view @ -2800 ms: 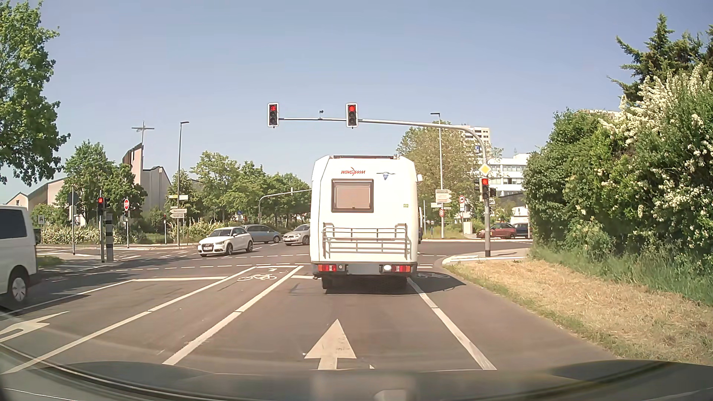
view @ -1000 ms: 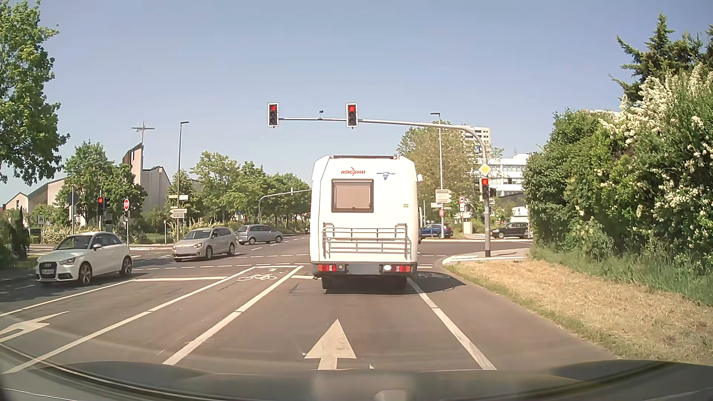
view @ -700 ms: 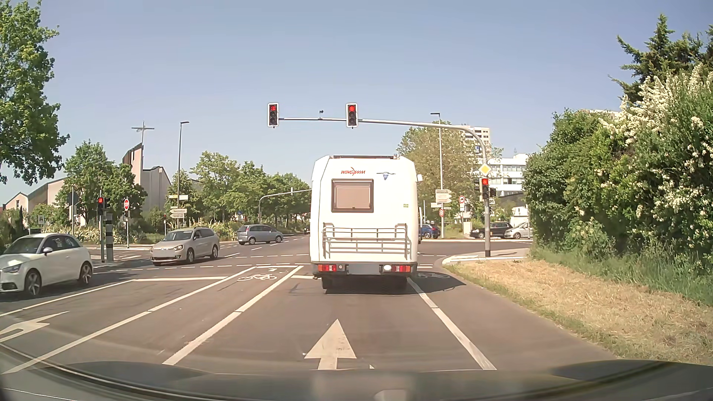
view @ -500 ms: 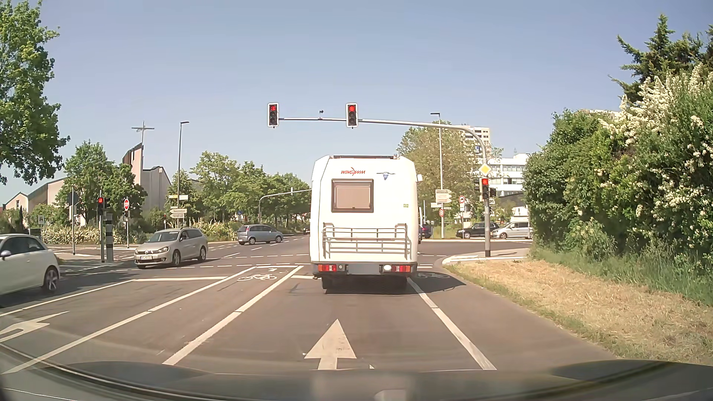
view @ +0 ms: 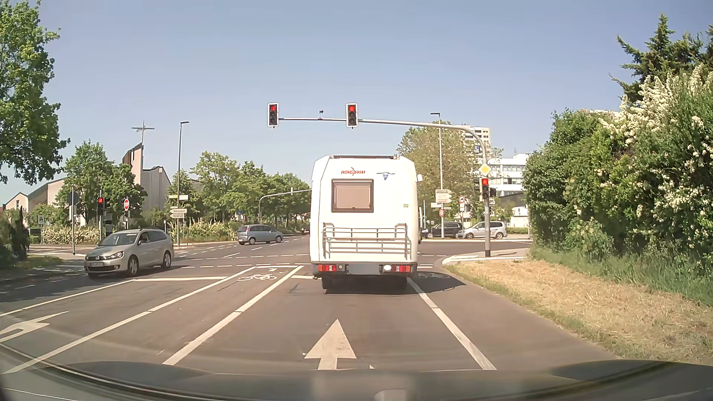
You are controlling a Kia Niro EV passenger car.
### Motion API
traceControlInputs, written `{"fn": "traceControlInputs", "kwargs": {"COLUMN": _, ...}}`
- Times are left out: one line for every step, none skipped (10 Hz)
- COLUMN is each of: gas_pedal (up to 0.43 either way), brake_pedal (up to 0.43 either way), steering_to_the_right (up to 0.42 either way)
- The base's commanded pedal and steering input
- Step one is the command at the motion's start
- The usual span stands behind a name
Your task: Follow the waypoints while adhering to traffic rules and regulations
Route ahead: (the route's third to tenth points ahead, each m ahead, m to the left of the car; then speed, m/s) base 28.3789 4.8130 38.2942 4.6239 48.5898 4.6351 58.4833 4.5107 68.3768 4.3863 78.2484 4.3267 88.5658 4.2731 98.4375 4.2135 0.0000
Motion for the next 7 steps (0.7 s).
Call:
{"fn": "traceControlInputs", "kwargs": {"gas_pedal": 0.000, "brake_pedal": 0.299, "steering_to_the_right": 0.005}}
{"fn": "traceControlInputs", "kwargs": {"gas_pedal": 0.000, "brake_pedal": 0.293, "steering_to_the_right": 0.005}}
{"fn": "traceControlInputs", "kwargs": {"gas_pedal": 0.000, "brake_pedal": 0.299, "steering_to_the_right": 0.005}}
{"fn": "traceControlInputs", "kwargs": {"gas_pedal": 0.000, "brake_pedal": 0.299, "steering_to_the_right": 0.005}}
{"fn": "traceControlInputs", "kwargs": {"gas_pedal": 0.000, "brake_pedal": 0.293, "steering_to_the_right": 0.005}}
{"fn": "traceControlInputs", "kwargs": {"gas_pedal": 0.000, "brake_pedal": 0.293, "steering_to_the_right": 0.005}}
{"fn": "traceControlInputs", "kwargs": {"gas_pedal": 0.000, "brake_pedal": 0.293, "steering_to_the_right": 0.005}}
